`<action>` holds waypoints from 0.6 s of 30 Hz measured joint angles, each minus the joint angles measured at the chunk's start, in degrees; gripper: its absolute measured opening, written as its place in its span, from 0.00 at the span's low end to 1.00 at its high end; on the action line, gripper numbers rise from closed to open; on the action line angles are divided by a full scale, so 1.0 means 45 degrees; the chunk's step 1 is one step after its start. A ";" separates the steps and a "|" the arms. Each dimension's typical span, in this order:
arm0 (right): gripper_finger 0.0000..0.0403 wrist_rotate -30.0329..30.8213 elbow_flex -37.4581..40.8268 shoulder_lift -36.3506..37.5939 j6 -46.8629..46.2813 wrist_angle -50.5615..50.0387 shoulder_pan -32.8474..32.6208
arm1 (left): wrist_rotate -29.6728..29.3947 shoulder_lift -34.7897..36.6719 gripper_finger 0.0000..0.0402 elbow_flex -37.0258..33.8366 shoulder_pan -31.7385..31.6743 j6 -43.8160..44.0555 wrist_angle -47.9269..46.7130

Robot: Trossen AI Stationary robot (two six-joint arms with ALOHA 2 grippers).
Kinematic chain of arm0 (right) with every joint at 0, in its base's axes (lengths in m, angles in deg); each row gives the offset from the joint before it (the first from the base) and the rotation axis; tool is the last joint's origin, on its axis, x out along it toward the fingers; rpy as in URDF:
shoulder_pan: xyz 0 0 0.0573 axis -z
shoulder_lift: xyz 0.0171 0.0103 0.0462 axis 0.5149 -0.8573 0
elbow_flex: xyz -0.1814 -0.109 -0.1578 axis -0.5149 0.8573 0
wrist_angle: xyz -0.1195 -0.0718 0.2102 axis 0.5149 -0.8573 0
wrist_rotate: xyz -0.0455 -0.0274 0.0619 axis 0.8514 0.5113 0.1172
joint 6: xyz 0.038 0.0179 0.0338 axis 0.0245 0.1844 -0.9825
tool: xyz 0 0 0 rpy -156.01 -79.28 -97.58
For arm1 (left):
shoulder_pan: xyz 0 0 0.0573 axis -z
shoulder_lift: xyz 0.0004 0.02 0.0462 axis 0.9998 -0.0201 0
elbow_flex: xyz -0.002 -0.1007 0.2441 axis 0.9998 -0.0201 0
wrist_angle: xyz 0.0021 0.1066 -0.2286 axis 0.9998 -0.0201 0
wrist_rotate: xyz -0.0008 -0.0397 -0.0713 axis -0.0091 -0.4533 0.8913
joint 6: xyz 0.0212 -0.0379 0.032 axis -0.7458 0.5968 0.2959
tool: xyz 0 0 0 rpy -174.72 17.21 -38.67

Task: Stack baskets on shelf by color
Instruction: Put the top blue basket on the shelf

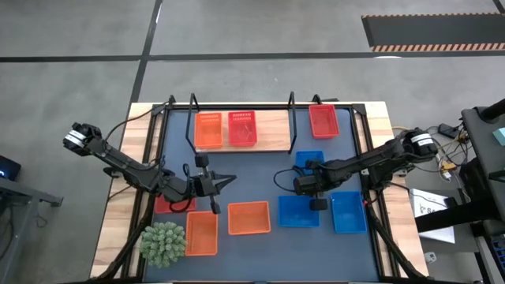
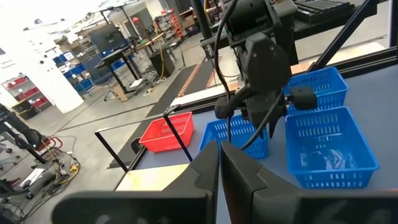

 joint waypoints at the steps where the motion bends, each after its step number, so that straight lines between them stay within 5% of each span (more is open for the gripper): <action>1: 0.12 -0.0009 0.0000 -0.0007 -0.0001 -0.0021 -0.0001 | 0.0000 0.0000 0.00 -0.0002 0.0000 0.0001 -0.0006; 5: 0.03 -0.0034 -0.0146 0.0216 0.0014 -0.0352 -0.0035 | 0.0000 -0.0015 0.00 0.0003 0.0000 -0.0001 -0.0001; 18: 0.02 -0.0453 -0.4419 0.0588 0.1202 -0.1750 -0.1259 | 0.0003 -0.0024 0.00 0.0032 0.0000 0.0011 0.0115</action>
